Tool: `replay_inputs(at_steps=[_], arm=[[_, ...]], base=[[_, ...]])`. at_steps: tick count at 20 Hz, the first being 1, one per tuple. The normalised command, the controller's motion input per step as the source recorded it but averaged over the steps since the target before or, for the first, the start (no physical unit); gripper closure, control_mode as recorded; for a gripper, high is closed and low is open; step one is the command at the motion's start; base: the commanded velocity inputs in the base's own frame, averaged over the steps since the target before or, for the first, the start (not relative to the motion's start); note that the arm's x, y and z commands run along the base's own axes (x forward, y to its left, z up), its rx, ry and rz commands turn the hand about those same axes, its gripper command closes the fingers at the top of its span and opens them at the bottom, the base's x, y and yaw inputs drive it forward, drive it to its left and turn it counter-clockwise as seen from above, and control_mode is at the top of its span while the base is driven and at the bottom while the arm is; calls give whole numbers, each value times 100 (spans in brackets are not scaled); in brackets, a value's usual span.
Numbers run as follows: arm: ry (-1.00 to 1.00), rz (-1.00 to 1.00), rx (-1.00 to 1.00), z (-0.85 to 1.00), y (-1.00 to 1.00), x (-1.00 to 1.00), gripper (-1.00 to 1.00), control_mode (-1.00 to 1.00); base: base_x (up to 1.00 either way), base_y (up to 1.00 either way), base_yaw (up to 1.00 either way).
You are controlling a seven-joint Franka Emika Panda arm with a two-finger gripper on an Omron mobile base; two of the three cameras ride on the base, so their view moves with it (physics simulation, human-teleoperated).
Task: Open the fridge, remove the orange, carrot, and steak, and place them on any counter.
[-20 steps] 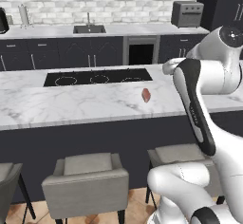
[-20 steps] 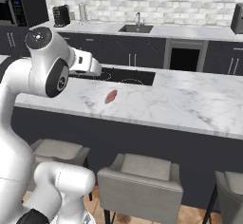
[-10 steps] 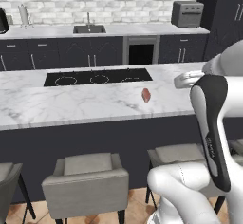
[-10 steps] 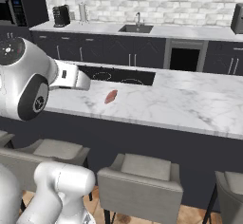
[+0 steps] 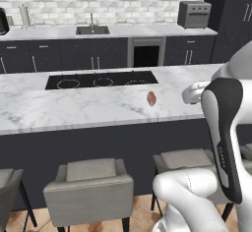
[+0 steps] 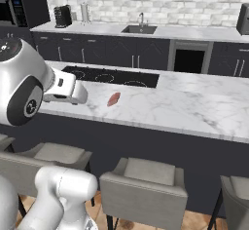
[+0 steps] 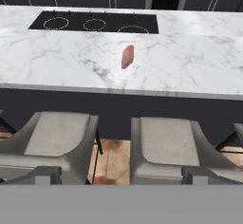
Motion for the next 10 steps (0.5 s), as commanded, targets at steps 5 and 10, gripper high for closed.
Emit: replay_inputs(at_steps=[5,10], arm=[[0,0,0,-2,1,0,-100,100],[0,0,0,0,0,0,-100,100]], base=[[-9,0,-2],[-64,-13,-43]])
